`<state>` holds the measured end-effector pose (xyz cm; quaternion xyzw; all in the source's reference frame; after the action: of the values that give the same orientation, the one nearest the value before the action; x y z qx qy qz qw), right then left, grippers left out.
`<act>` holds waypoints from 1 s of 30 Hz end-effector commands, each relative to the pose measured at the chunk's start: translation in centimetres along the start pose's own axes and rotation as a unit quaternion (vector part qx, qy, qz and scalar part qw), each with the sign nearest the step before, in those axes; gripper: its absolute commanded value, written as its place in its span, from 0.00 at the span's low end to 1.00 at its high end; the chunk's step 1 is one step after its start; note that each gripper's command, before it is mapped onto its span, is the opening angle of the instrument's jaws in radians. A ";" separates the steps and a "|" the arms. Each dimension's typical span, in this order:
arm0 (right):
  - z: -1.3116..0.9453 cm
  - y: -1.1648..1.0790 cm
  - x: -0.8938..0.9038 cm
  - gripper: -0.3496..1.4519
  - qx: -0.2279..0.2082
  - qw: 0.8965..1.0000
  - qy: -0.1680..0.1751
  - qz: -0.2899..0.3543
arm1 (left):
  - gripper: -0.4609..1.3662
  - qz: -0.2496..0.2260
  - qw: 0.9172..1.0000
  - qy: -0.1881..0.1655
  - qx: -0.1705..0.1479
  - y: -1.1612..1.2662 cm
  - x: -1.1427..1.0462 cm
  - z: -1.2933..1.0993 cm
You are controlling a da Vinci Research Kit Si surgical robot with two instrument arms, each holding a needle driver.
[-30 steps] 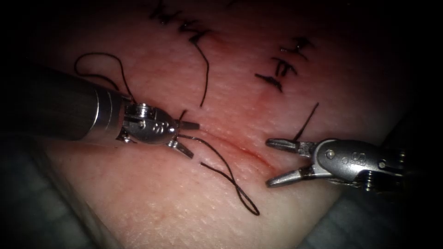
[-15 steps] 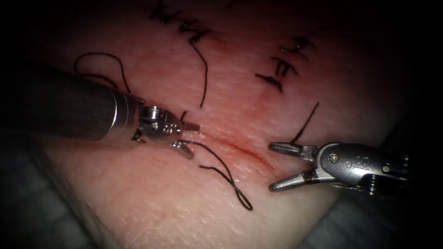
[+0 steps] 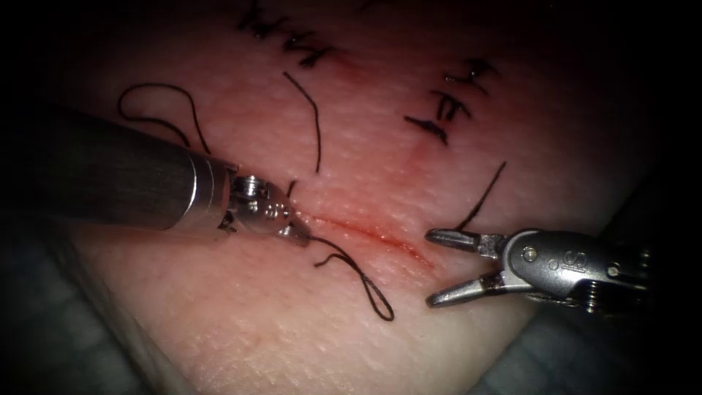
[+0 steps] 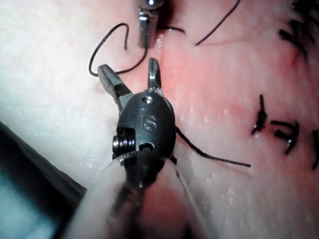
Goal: Wound Closure
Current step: Grasp a length of suture with the left tool
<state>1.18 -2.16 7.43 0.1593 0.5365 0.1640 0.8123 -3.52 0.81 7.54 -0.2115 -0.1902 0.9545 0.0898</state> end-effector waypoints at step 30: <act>0.02 0.05 -0.02 0.58 -0.003 1.000 -0.001 0.001 | 0.06 -0.006 0.998 0.055 0.026 0.04 0.61 -1.18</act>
<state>1.19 -2.12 7.47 0.1577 0.5349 0.1664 0.8132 -3.55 1.33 6.25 -0.2612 -0.1574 0.9459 0.1112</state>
